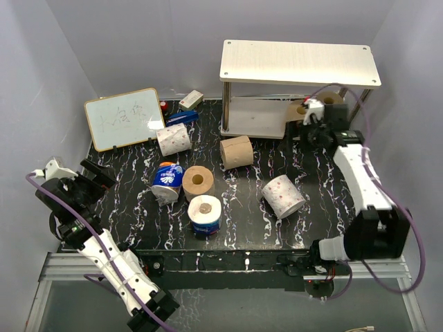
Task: Place and organize the paper towels onto the shelf
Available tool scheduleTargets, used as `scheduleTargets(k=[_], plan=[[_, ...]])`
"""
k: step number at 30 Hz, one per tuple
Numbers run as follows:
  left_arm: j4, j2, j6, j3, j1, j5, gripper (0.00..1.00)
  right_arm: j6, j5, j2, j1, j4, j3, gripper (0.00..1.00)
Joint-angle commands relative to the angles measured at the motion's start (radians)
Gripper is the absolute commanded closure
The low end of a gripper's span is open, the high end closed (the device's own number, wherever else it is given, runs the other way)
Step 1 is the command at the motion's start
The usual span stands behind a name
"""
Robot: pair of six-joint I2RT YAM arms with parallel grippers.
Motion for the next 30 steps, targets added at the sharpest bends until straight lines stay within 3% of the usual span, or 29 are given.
scheduleTargets(k=[1,5,10,15,25,30], plan=[[0.000,0.003,0.005,-0.005,0.005,0.006,0.02,-0.028,-0.038,0.153,0.191,-0.083,0.039,0.02],[0.002,0.010,0.002,-0.005,0.006,0.000,0.02,0.006,-0.065,0.192,0.270,0.066,0.026,0.02],[0.000,0.017,-0.002,-0.005,0.006,-0.011,0.02,0.053,-0.206,0.317,0.270,0.099,0.170,0.02],[0.002,0.007,-0.007,-0.007,0.008,-0.023,0.02,0.142,-0.166,0.383,0.269,0.262,0.137,0.02],[-0.002,0.043,-0.004,-0.003,0.012,-0.015,0.02,0.174,-0.146,0.563,0.285,0.271,0.198,0.06],[-0.001,0.022,-0.005,-0.004,0.014,-0.017,0.02,0.180,-0.143,0.598,0.296,0.294,0.222,0.14]])
